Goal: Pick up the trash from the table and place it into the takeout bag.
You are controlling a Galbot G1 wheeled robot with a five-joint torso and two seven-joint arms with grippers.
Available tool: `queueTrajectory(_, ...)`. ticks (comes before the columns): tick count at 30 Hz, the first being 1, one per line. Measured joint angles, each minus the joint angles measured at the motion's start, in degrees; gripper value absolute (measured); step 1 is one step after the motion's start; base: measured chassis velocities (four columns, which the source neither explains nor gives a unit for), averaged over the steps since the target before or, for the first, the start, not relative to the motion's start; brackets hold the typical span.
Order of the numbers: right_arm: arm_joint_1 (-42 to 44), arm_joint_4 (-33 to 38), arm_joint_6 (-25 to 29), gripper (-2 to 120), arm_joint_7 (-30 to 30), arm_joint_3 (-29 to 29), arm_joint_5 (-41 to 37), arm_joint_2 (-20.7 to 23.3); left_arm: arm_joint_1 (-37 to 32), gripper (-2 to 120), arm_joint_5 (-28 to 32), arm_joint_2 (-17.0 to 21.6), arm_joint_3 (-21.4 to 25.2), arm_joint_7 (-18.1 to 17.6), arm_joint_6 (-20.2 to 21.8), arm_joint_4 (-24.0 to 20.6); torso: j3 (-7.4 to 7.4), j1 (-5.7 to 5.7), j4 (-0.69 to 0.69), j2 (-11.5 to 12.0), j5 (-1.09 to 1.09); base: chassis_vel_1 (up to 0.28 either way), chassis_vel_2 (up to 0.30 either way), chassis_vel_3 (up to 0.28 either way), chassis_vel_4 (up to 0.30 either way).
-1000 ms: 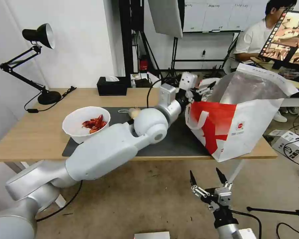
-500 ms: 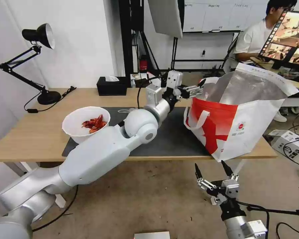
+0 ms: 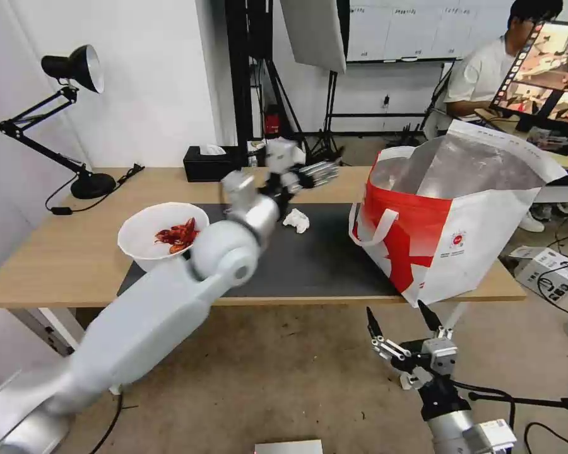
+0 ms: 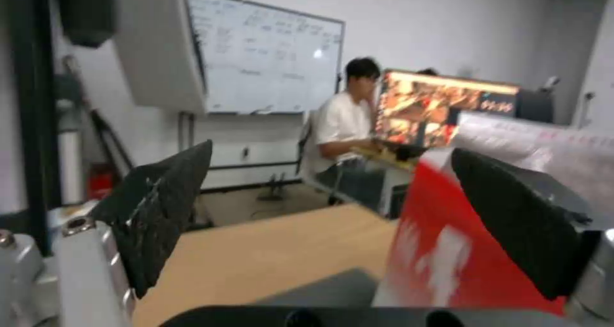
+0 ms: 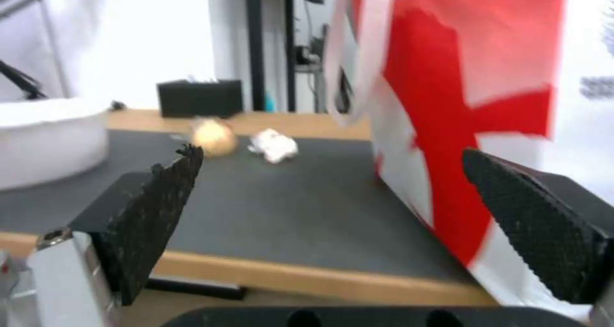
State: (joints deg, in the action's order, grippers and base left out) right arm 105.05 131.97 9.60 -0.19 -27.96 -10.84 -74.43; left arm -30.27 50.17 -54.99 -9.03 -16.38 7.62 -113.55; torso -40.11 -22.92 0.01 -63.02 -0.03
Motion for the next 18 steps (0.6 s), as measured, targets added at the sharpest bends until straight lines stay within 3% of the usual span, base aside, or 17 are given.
queueTrajectory(3,-2.6,0.6,-0.8,100,-0.2,1.3,-1.5,2.1,-11.1,100,-2.8,5.1,9.0,3.2,-0.7,-4.2,0.01,0.0,0.01,0.0,-0.01,0.0,0.0,0.0,0.0)
queueTrajectory(4,-2.6,0.6,-0.8,100,-0.2,1.3,-1.5,2.1,-11.1,100,-2.8,5.1,9.0,3.2,-0.7,-4.2,0.01,0.0,0.01,0.0,-0.01,0.0,0.0,0.0,0.0)
queueTrajectory(6,-4.4,0.6,-1.1,100,-0.4,1.9,-3.3,3.8,-18.6,100,-5.5,6.7,13.7,5.0,-2.8,-6.0,0.01,0.0,0.02,0.0,0.03,0.0,0.0,0.0,0.0)
queueTrajectory(8,-5.1,0.3,-1.3,100,-0.4,2.2,-4.0,4.6,-22.1,100,-7.6,6.9,15.3,5.6,-4.2,-6.6,0.01,0.0,0.01,0.0,0.01,0.0,0.0,0.0,0.0)
queueTrajectory(10,-6.7,-0.7,-1.7,100,-0.3,2.8,-5.4,6.3,-28.3,100,-13.3,5.9,17.4,6.2,-6.7,-7.2,0.01,0.0,0.0,0.0,0.02,0.0,0.0,0.0,0.0)
queueTrajectory(14,-10.7,-2.5,-3.0,100,0.9,5.2,-9.0,9.4,-35.5,100,-18.4,2.9,20.3,6.4,-8.7,-8.1,0.01,0.01,-0.02,0.0,0.04,0.0,0.0,0.0,0.0)
queueTrajectory(18,-16.2,-5.3,-4.1,100,2.3,8.4,-12.3,13.0,-40.2,100,-19.8,0.2,23.3,6.4,-10.0,-8.1,0.0,0.0,0.01,0.0,0.03,0.0,0.0,0.0,0.0)
